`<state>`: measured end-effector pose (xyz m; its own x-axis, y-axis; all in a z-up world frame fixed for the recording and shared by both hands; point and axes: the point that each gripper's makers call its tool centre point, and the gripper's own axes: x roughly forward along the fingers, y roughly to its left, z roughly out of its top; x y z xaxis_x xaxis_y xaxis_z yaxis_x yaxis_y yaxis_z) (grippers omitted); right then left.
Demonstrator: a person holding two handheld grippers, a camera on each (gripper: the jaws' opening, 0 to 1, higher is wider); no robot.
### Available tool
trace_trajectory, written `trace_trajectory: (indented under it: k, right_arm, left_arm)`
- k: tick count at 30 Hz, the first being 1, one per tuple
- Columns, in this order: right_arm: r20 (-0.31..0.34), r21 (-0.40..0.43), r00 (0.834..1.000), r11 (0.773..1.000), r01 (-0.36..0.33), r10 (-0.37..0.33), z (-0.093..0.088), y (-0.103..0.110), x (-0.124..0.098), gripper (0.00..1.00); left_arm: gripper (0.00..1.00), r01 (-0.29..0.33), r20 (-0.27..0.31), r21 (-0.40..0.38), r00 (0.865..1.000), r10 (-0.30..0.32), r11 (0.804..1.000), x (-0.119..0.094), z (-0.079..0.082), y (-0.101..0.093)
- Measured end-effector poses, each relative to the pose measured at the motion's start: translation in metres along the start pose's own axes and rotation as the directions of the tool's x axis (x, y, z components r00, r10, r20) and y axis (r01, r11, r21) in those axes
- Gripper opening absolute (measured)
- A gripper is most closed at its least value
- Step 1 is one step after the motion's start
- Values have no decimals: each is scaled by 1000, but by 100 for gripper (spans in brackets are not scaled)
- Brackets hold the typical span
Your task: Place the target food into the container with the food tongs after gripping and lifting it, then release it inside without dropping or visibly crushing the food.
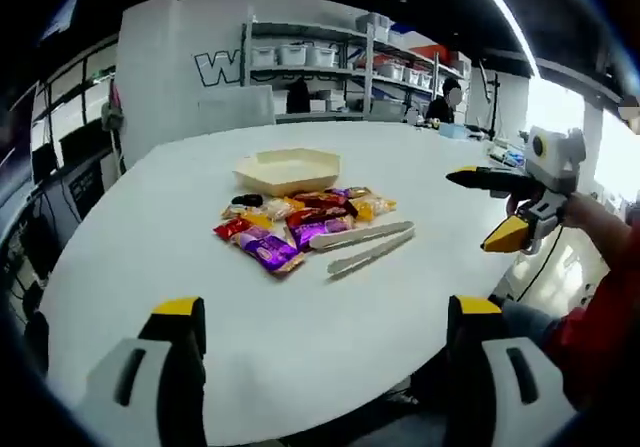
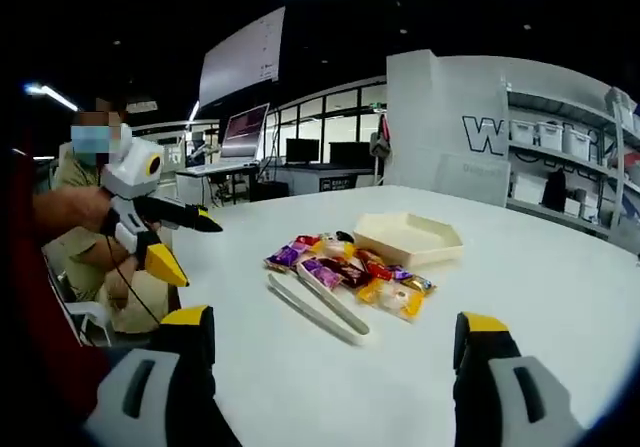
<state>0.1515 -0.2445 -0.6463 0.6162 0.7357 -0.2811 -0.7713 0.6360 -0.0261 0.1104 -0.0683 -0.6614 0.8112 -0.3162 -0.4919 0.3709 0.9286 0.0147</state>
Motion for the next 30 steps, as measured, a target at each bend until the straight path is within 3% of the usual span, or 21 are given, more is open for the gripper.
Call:
trace_trajectory:
  k: [30]
  right_arm:
    - [-25,14,1000,1000,-15,16,-10,5,5,99]
  left_arm:
    - [97,-2,-15,-17,1000,2,1000,3,-7,4]
